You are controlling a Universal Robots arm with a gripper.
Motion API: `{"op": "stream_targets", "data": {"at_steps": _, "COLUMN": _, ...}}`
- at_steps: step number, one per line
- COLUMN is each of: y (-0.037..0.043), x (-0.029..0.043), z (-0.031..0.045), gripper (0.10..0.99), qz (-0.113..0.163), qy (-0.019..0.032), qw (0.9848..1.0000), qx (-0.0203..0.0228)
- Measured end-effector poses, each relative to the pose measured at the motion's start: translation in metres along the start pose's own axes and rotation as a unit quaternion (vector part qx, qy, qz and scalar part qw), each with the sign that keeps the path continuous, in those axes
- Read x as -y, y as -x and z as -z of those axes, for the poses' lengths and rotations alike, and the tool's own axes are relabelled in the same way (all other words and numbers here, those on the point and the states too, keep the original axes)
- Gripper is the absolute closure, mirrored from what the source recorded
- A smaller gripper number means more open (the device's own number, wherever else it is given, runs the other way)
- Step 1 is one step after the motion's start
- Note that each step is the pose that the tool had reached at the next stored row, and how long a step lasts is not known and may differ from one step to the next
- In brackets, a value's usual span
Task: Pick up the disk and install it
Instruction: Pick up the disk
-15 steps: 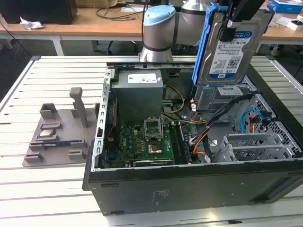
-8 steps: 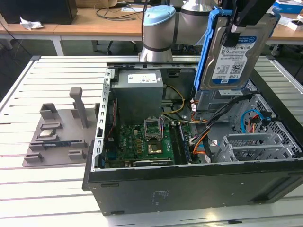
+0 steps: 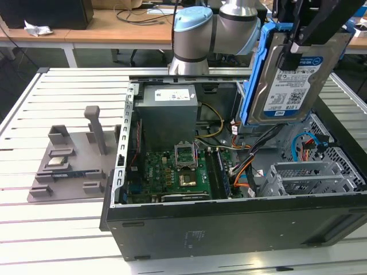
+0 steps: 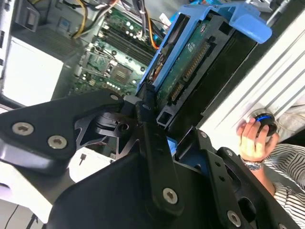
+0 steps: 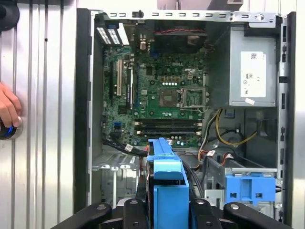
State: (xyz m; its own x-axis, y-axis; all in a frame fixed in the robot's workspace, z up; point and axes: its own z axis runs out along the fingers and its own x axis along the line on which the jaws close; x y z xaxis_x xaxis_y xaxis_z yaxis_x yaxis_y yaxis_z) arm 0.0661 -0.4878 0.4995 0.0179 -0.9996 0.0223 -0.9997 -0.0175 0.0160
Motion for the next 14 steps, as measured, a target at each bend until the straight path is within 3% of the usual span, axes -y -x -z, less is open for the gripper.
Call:
{"op": "stream_targets", "data": {"at_steps": 7, "y": -0.0285, "x": -0.0005, "z": -0.0011, "gripper": 0.722, "qz": 0.0, "qy": 0.0, "qw": 1.0, "qx": -0.0012}}
{"op": "stream_targets", "data": {"at_steps": 9, "y": -0.044, "x": -0.0008, "z": -0.0018, "gripper": 0.722, "qz": 0.0, "qy": 0.0, "qw": 1.0, "qx": -0.0012}}
{"op": "stream_targets", "data": {"at_steps": 11, "y": -0.0523, "x": -0.0009, "z": -0.0022, "gripper": 0.722, "qz": 0.0, "qy": 0.0, "qw": 1.0, "qx": -0.0012}}
{"op": "stream_targets", "data": {"at_steps": 12, "y": -0.0604, "x": -0.001, "z": -0.0027, "gripper": 0.722, "qz": 0.0, "qy": 0.0, "qw": 1.0, "qx": -0.0011}}
{"op": "stream_targets", "data": {"at_steps": 14, "y": -0.0638, "x": -0.0011, "z": -0.0029, "gripper": 0.722, "qz": 0.0, "qy": 0.0, "qw": 1.0, "qx": 0.0021}}
